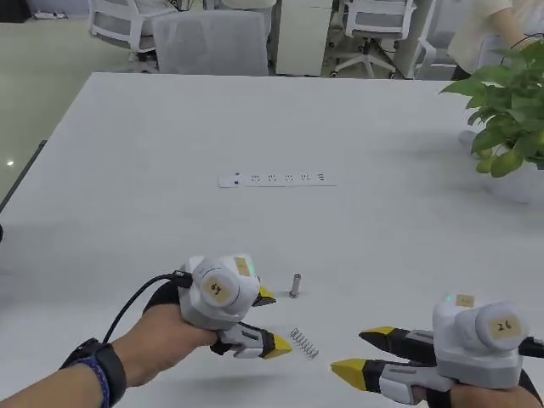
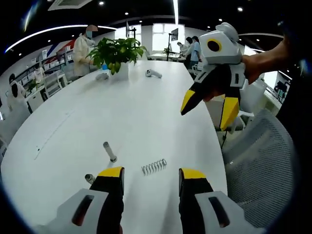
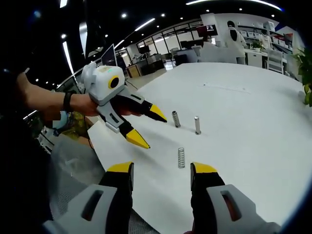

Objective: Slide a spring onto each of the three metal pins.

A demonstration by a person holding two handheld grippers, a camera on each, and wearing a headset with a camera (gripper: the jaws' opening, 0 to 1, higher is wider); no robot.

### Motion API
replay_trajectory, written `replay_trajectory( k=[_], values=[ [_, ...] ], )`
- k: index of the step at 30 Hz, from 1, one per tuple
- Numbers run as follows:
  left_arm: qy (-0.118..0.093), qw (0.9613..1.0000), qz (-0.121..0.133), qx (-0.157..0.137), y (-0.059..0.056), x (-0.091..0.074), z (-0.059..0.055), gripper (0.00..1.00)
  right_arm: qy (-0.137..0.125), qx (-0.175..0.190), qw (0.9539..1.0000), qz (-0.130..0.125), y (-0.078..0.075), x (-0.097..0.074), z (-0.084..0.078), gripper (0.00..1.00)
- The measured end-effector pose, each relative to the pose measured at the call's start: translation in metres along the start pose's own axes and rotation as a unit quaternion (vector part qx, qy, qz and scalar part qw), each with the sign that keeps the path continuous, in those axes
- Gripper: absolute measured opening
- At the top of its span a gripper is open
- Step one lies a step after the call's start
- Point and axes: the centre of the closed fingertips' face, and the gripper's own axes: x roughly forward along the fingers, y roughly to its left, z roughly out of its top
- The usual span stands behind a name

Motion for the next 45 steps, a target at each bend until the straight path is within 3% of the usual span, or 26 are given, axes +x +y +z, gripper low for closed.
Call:
replay_trajectory(
  k=[9, 19, 33, 45],
  values=[
    [0.017, 0.9995, -0.02, 0.018, -0.004, 0.021, -0.004, 0.35, 0.01, -0.003, 0.9999, 0.008, 0.005, 0.001, -0.007, 0.49],
    [0.044, 0.9977, -0.035, 0.039, -0.006, 0.037, -0.017, 0.32, 0.018, -0.002, 0.9998, 0.013, 0.007, -0.001, -0.011, 0.53],
    [0.05, 0.9969, -0.043, 0.043, -0.002, 0.058, -0.023, 0.3, 0.021, 0.007, 0.9996, 0.015, 0.007, -0.002, -0.017, 0.53],
    [0.06, 0.9945, -0.066, 0.054, -0.007, 0.067, -0.032, 0.25, 0.024, 0.016, 0.9995, 0.012, 0.005, -0.004, -0.023, 0.52]
  ],
)
